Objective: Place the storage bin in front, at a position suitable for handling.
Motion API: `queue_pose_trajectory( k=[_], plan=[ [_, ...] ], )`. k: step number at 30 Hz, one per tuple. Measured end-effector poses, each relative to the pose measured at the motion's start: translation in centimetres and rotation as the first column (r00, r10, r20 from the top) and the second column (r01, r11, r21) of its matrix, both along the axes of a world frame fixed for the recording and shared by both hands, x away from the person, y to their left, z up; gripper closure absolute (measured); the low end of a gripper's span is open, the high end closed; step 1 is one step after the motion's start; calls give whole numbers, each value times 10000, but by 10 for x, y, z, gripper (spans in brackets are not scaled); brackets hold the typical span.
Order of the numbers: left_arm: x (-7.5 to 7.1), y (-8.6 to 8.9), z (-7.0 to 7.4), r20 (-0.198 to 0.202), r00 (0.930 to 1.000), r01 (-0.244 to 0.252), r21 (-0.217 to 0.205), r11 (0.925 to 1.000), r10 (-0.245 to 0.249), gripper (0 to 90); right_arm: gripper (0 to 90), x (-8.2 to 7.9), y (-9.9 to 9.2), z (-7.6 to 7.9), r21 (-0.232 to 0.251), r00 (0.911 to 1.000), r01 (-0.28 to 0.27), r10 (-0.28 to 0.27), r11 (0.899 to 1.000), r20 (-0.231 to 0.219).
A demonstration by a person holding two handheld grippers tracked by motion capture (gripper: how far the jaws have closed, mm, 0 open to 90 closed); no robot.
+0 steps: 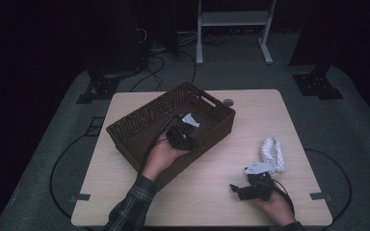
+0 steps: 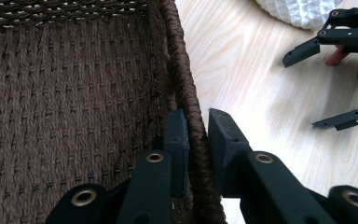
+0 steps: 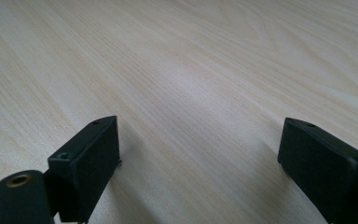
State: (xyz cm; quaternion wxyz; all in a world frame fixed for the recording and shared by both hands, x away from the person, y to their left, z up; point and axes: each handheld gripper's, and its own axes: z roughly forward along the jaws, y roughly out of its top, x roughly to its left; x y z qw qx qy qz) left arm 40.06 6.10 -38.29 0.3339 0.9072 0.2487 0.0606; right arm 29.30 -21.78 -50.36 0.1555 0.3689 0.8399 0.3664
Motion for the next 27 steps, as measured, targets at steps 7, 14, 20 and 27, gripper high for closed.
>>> queue_pose_trajectory(
  k=[7, 14, 20, 27],
  plan=[
    [-1, 4, 2, -14, 10000, 12, -202, 9998, -13, 753, 116, 0, 0, 0, 3, 10000, 0, 0, 10000, 3],
    [-3, 19, 8, -52, 9998, -168, -552, 9983, 166, 659, 116, 0, 0, 0, 3, 10000, 2, -2, 10000, 4],
    [-9, 33, 11, -72, 9996, -264, -786, 9966, 259, 605, 117, 0, 0, 0, 4, 10000, 4, -4, 10000, 1],
    [-18, 47, 17, 144, 9995, -262, -758, 9968, 273, 568, 117, 0, 0, 0, 7, 10000, 3, -3, 10000, 1]
  ],
)
